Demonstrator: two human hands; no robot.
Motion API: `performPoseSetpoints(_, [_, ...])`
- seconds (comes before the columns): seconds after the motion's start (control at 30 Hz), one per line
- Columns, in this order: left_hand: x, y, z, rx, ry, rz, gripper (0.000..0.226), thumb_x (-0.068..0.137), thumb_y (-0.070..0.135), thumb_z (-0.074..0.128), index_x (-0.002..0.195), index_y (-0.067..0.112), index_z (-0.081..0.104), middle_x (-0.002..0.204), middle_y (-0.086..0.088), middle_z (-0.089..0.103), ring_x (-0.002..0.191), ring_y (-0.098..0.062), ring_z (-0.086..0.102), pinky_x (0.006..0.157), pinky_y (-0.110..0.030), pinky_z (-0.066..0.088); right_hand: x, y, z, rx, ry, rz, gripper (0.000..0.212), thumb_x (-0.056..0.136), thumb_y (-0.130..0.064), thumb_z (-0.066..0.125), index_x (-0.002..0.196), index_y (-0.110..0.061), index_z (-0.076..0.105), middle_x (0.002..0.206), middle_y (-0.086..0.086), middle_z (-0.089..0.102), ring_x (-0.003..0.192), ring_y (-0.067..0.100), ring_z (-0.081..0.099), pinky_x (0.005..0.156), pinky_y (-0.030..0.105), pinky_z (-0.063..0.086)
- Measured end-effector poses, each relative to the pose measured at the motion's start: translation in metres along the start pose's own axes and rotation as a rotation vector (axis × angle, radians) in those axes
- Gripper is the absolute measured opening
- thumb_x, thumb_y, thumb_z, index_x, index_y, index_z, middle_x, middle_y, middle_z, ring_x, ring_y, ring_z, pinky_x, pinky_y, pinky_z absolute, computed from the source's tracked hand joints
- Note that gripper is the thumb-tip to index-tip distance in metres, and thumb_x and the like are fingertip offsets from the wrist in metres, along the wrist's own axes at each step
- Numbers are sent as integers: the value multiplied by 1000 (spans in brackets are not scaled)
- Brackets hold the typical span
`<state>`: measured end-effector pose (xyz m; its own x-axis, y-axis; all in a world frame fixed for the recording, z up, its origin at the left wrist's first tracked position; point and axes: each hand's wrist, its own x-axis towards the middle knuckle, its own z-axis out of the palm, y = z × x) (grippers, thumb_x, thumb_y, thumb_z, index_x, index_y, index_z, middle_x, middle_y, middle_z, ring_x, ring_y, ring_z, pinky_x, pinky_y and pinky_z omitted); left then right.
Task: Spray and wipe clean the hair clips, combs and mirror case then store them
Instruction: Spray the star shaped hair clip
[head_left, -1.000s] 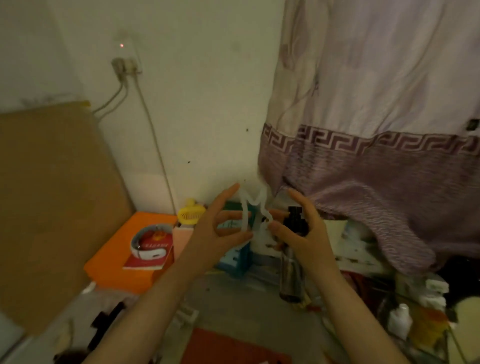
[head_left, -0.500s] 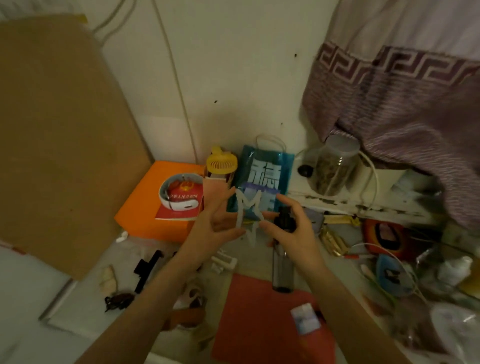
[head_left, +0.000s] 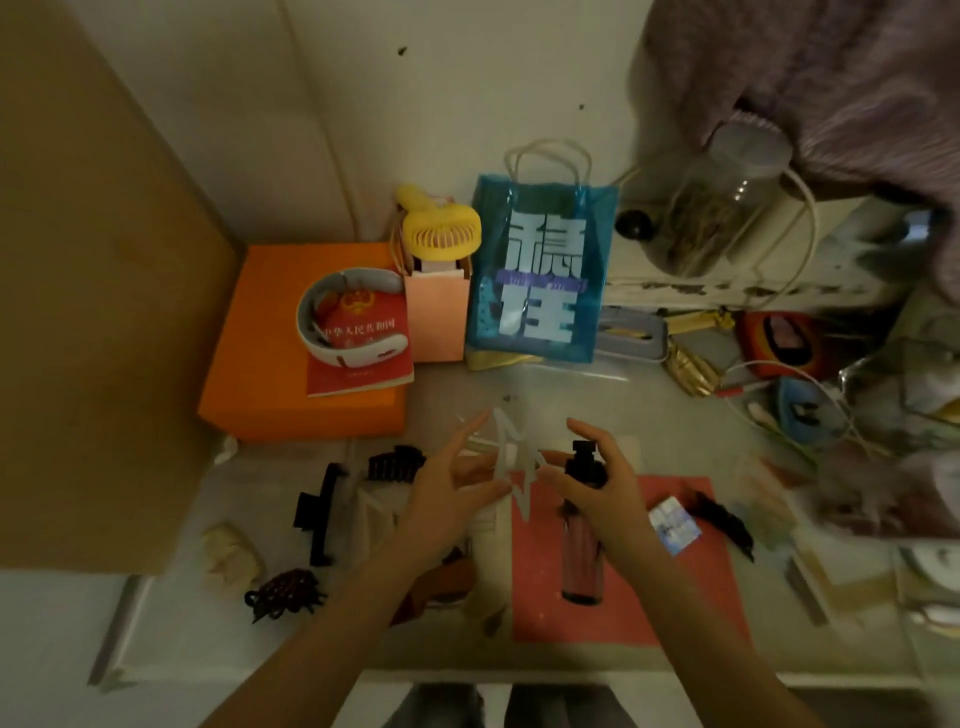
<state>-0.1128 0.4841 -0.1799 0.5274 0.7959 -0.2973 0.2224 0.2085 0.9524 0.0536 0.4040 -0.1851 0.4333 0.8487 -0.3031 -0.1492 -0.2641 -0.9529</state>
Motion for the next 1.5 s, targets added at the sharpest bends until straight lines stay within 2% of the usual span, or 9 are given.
performPoseSetpoints(0.47, [2, -93, 34, -34, 105, -235, 67, 76, -3, 73, 121, 40, 46, 110, 25, 55, 96, 17, 58, 75, -10, 51, 0, 89, -12, 7, 50, 317, 57, 78, -12, 76, 129, -23, 51, 118, 7, 64, 96, 31, 67, 77, 49, 58])
performPoseSetpoints(0.67, [-4, -102, 48, -96, 195, -287, 58, 79, -7, 68, 125, 23, 51, 119, 4, 59, 105, -4, 59, 78, -10, 51, 4, 107, -16, 10, 30, 369, 68, 64, -31, 81, 126, -27, 53, 121, -1, 63, 103, 22, 66, 82, 44, 58])
performPoseSetpoints(0.77, [-8, -106, 56, -63, 239, -282, 59, 81, -5, 67, 135, 10, 49, 128, -5, 59, 116, -14, 58, 93, -18, 49, 6, 117, -15, -15, 21, 387, 72, 59, -40, 82, 124, -30, 53, 120, -5, 64, 104, 14, 65, 85, 39, 57])
performPoseSetpoints(0.9, [-12, -112, 63, -75, 312, -271, 53, 84, -1, 65, 127, 25, 51, 127, 0, 61, 114, -7, 59, 91, -21, 52, 7, 123, -15, -99, 11, 394, 69, 61, -50, 80, 123, -37, 52, 113, -13, 66, 96, 3, 66, 81, 33, 57])
performPoseSetpoints(1.0, [-10, -117, 64, -51, 355, -249, 52, 83, 0, 67, 127, 24, 53, 123, 3, 62, 108, 2, 60, 83, -11, 50, 9, 125, -13, -30, 5, 391, 71, 62, -42, 80, 126, -32, 51, 119, -7, 64, 99, 8, 67, 75, 28, 59])
performPoseSetpoints(1.13, [-4, -124, 63, -25, 391, -236, 50, 82, -4, 67, 128, 10, 55, 123, -4, 64, 111, -10, 62, 92, -22, 52, 8, 126, -11, -53, 1, 356, 65, 69, -35, 79, 127, -34, 49, 125, -7, 60, 108, 12, 63, 81, 32, 58])
performPoseSetpoints(1.27, [-1, -131, 60, -41, 407, -224, 51, 82, -7, 66, 129, 10, 55, 123, -6, 63, 111, -15, 62, 82, -14, 52, 10, 129, -7, -53, -1, 316, 55, 77, -18, 77, 120, -37, 49, 123, -10, 60, 109, 4, 60, 80, 19, 55])
performPoseSetpoints(1.4, [-3, -134, 57, -81, 409, -237, 56, 80, -5, 67, 128, 20, 52, 122, -3, 64, 110, -17, 63, 86, -29, 56, 10, 129, -5, -76, -29, 292, 56, 78, -9, 76, 116, -39, 48, 111, -24, 61, 99, -15, 58, 75, 10, 51])
performPoseSetpoints(1.5, [-6, -135, 57, -38, 399, -216, 56, 79, -4, 69, 127, 20, 53, 115, 7, 64, 105, -9, 64, 82, -22, 55, 8, 131, -5, -101, -29, 281, 55, 78, -14, 76, 117, -41, 48, 123, -14, 58, 105, -10, 57, 81, 11, 51])
